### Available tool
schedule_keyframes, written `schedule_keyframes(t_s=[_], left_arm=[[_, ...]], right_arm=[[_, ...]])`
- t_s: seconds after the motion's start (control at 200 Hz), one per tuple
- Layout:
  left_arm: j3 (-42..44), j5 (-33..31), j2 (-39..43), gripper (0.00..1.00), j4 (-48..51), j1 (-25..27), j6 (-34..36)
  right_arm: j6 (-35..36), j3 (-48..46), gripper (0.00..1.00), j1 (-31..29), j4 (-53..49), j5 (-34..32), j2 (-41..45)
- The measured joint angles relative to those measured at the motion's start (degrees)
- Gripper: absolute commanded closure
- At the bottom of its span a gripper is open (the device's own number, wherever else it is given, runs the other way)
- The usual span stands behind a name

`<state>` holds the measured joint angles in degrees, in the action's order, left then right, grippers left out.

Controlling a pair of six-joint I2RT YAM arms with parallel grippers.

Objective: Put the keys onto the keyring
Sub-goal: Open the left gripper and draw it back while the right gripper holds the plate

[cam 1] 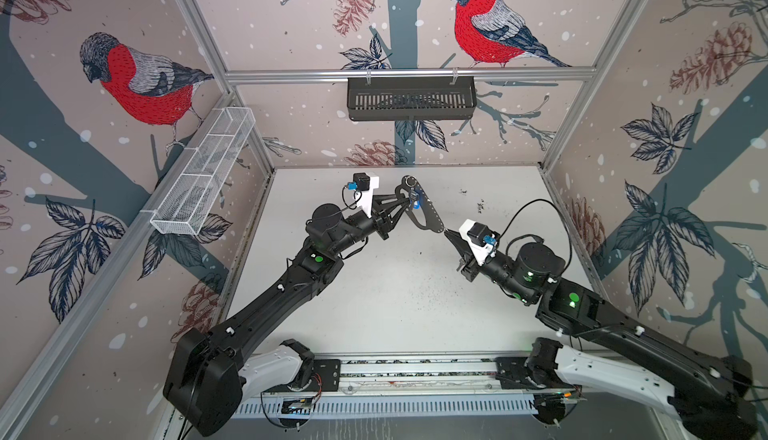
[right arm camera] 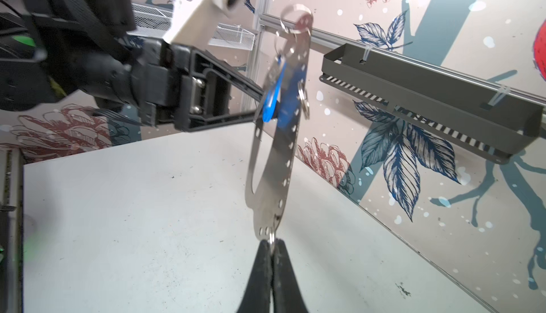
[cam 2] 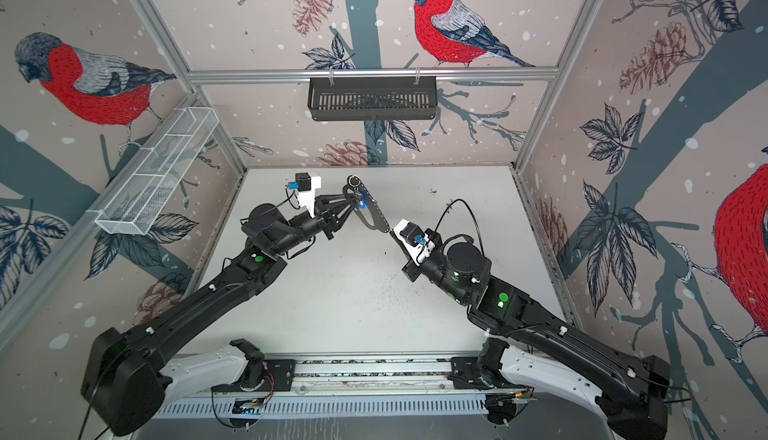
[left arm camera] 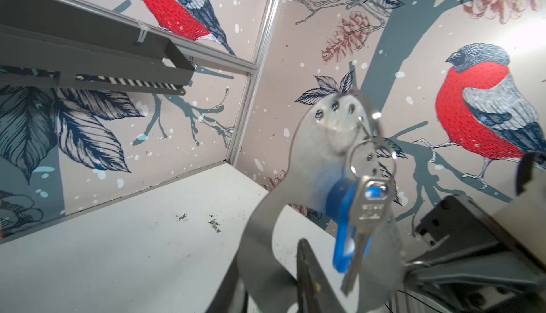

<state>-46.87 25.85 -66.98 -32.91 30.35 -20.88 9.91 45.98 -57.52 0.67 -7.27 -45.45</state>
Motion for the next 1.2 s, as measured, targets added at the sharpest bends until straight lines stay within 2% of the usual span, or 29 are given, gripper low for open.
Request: schedule_keyframes(t_s=[0.115,0.32,0.675,1.201], left_arm=[[0.0,-10.2,-1.3,0.60,0.6,-2.5,1.4],[0.7,-14.1,-1.8,0.57,1.0,-3.4,1.9],[2.4,-13.3,-0.1,0.57,1.0,-3.9,2.9],[4.5,-3.9,4.0,0.56,-1.2,-3.7,1.3]], right_arm=[[-0.7,0.8,1.00,-0.4,1.7,4.4,0.3],[-1.0,1.0,1.00,0.2,2.4,6.3,-0.8],[-3.6,0.7,1.00,2.3,4.1,6.5,-1.9],[-8.2,-3.6,1.00,3.9,13.7,2.1,-5.0]])
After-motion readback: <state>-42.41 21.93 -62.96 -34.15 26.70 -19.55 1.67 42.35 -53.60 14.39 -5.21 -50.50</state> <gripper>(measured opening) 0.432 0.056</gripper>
